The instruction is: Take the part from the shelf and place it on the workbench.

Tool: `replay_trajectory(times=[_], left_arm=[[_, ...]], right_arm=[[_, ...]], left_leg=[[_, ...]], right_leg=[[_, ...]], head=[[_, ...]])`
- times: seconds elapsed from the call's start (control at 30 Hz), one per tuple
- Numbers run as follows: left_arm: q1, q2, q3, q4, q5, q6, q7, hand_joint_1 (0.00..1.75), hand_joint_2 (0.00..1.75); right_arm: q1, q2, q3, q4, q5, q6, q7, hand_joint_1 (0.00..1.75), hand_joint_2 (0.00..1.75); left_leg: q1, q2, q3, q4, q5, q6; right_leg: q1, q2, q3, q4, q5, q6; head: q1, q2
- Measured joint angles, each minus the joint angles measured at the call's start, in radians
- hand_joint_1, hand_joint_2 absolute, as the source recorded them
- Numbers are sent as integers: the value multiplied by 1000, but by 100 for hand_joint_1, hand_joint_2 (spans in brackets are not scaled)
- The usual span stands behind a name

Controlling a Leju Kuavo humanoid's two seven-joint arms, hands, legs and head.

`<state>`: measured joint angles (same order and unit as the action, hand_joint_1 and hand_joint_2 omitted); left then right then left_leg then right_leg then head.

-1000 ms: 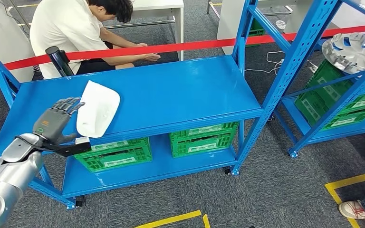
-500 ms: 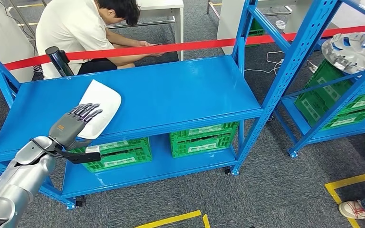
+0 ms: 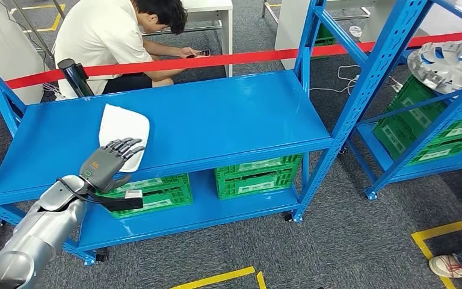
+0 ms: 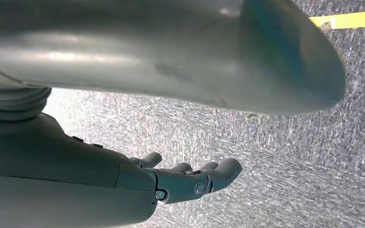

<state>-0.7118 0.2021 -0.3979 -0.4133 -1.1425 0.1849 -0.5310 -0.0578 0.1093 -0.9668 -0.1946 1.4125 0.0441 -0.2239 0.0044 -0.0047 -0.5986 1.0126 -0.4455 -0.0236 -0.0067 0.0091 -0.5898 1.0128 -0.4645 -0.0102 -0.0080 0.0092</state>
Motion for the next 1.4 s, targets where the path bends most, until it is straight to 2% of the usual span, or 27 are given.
replay_trajectory(times=[0.7,0.83,1.07,1.4], left_arm=[[-2,11,-19,21,19,-1,34,174,175],[-2,17,-19,21,38,6,23,159,175],[-3,24,-19,10,89,16,-15,159,175],[-5,-3,8,-27,177,58,-19,159,175]], right_arm=[[0,0,-2,0,8,0,-14,0,0],[0,0,-2,0,12,0,-14,0,0],[0,0,-2,0,14,0,-14,0,0],[0,1,-2,0,16,0,-14,0,0]], left_leg=[[0,0,0,0,0,0],[0,0,0,0,0,0],[0,0,0,0,0,0],[0,0,0,0,0,0]], right_leg=[[0,0,0,0,0,0],[0,0,0,0,0,0],[0,0,0,0,0,0],[0,0,0,0,0,0]], head=[[0,0],[0,0],[0,0],[0,0]])
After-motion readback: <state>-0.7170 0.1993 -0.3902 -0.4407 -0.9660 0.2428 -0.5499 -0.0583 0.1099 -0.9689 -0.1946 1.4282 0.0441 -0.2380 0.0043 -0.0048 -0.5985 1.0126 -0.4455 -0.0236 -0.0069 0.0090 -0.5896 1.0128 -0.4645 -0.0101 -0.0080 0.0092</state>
